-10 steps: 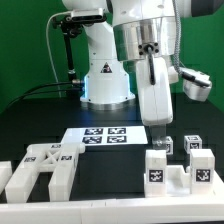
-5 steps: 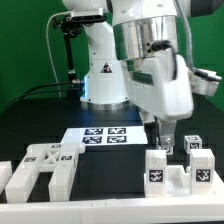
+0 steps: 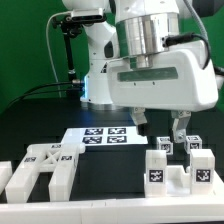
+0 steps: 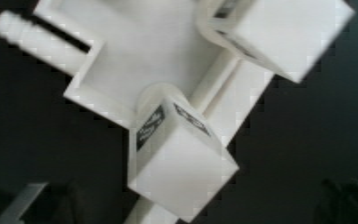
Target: Assemble chair
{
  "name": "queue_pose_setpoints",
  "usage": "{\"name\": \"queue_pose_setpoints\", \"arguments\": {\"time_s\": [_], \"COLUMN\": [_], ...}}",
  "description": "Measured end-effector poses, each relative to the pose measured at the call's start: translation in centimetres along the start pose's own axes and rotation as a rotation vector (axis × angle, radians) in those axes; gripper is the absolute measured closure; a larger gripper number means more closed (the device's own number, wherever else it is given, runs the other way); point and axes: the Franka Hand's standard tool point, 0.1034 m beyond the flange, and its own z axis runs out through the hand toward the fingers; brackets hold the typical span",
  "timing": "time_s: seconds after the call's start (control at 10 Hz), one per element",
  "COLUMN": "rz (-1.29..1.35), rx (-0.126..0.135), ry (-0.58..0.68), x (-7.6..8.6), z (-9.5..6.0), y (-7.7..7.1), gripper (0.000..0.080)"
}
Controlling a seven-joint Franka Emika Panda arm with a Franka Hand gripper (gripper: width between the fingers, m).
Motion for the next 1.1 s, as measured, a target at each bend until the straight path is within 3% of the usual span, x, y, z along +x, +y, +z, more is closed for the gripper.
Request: {"name": "queue_pose_setpoints", "arguments": {"time_s": [0.2, 0.5, 0.9, 1.1], "rz": [-0.384, -0.877, -0.999, -0.94], "rx": [0.006, -0.012, -0.017, 0.013], "ry": [0.046, 0.087, 0.098, 0.197], "x": [0.1, 0.9, 1.1, 0.6], "z": [0.3, 1.1, 1.2, 1.6], "y": [0.2, 2.6, 2.7, 2.9], "gripper": [0.0151, 0.0151, 0.0151, 0.0151]}}
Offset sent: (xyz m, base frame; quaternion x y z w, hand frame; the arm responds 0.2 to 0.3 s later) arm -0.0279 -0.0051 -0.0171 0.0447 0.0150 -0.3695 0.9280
